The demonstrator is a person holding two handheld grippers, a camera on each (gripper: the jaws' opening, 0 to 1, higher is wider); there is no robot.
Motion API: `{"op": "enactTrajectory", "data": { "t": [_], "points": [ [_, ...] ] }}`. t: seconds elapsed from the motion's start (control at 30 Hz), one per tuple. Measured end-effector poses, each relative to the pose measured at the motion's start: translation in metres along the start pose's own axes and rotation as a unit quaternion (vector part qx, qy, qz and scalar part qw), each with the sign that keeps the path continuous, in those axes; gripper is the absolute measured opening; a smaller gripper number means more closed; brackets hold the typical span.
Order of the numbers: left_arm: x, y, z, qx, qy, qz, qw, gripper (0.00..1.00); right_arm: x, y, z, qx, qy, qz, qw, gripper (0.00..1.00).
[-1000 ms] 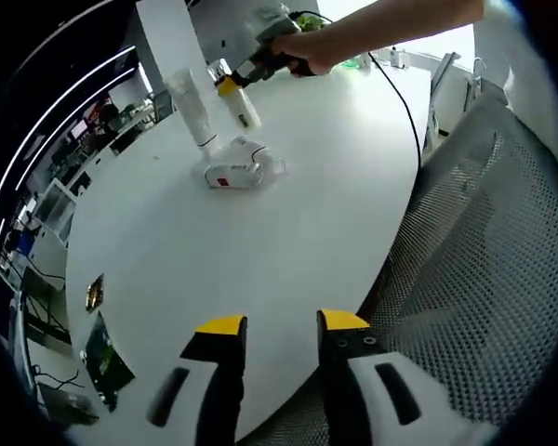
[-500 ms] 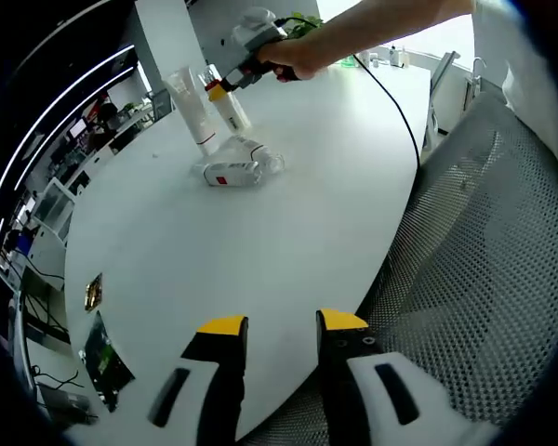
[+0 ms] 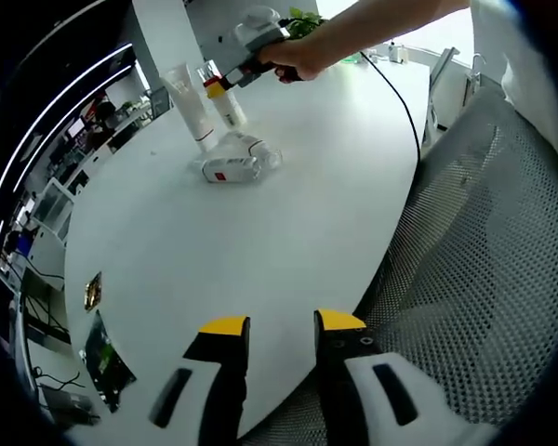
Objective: Arrange the skincare products in the storage area until every visible bottle or jar stands upright without overlapping.
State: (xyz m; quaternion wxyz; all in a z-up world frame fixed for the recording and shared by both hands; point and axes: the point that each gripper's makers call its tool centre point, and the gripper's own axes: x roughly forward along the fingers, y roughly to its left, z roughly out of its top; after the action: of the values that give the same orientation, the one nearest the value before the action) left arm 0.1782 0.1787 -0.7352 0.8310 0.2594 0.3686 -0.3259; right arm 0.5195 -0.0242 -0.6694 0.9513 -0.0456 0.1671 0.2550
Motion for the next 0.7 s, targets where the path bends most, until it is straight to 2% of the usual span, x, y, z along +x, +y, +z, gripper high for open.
{"op": "enactTrajectory", "data": {
  "t": [0.43,0.57,0.6,0.7],
  "points": [
    [0.001,-0.001,-0.004,0.003,0.011,-0.002,0.9999,0.2,-0.001,0.006,0.0,0.011,-0.004,-0.023,0.9997,0.23],
    [0.001,-0.001,-0.004,0.005,0.01,-0.003,0.9999,0.2,-0.001,0.012,-0.005,0.019,0.011,0.011,0.9997,0.24],
    [0.001,-0.001,-0.004,0.005,0.011,-0.004,0.9999,0.2,-0.001,0.012,-0.006,0.015,0.011,0.016,0.9997,0.24],
    [0.001,-0.002,-0.005,0.005,0.014,-0.005,0.9999,0.2,-0.004,0.012,-0.015,-0.015,0.04,0.032,0.9986,0.23]
  ]
}}
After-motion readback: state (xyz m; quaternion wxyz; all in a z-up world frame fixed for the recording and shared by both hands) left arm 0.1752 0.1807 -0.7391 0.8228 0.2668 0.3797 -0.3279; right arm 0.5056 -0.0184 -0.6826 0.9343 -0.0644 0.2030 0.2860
